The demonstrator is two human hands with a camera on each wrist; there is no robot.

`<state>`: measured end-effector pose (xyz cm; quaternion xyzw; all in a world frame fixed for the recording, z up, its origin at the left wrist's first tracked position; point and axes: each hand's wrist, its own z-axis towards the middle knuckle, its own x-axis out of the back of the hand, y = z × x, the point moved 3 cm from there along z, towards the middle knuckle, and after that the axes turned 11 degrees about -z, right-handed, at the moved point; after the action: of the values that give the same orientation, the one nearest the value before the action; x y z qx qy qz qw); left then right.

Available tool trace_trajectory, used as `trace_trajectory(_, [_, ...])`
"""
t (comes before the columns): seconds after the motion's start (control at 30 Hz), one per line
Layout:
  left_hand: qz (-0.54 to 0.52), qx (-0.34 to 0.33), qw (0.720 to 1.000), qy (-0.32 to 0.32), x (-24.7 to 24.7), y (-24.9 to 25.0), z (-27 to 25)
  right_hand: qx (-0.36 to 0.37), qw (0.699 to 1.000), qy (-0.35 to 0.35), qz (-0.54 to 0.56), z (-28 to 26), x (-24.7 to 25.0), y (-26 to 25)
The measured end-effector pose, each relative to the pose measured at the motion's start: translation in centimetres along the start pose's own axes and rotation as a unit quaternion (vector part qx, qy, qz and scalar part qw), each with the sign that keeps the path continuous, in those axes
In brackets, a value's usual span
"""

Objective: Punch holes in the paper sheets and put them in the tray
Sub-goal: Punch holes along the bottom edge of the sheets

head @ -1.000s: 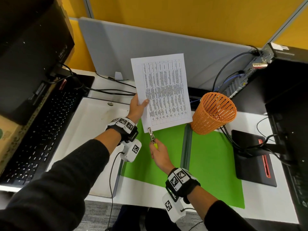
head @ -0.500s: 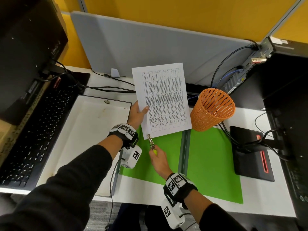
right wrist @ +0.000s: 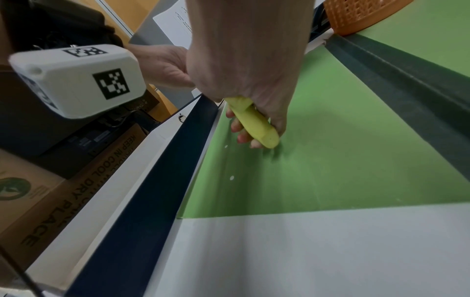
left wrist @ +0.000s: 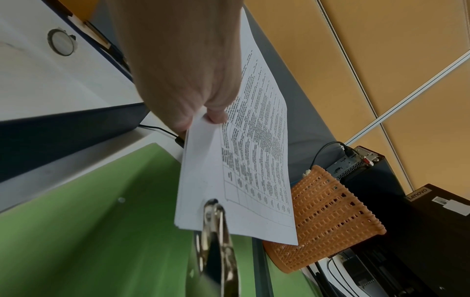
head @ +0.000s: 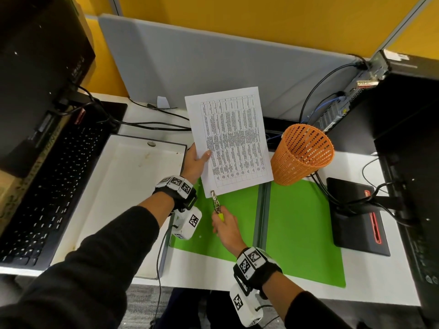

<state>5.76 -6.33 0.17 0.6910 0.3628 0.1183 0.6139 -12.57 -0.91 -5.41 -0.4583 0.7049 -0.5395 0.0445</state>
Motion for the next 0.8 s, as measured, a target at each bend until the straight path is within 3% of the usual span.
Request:
trace_trajectory(0.2, [0.003, -0.002, 1.000, 0.004, 0.4, 0.1, 0.1, 0.059, 0.995, 0.008, 0.079, -1.1, 1.5, -2.8])
trace_trajectory(0.8, [-0.007, -0.014, 1.000, 0.010, 1.3, 0.1, -0.1, 0.103, 0.992, 0.027, 0.074, -0.8, 2.2, -2.9])
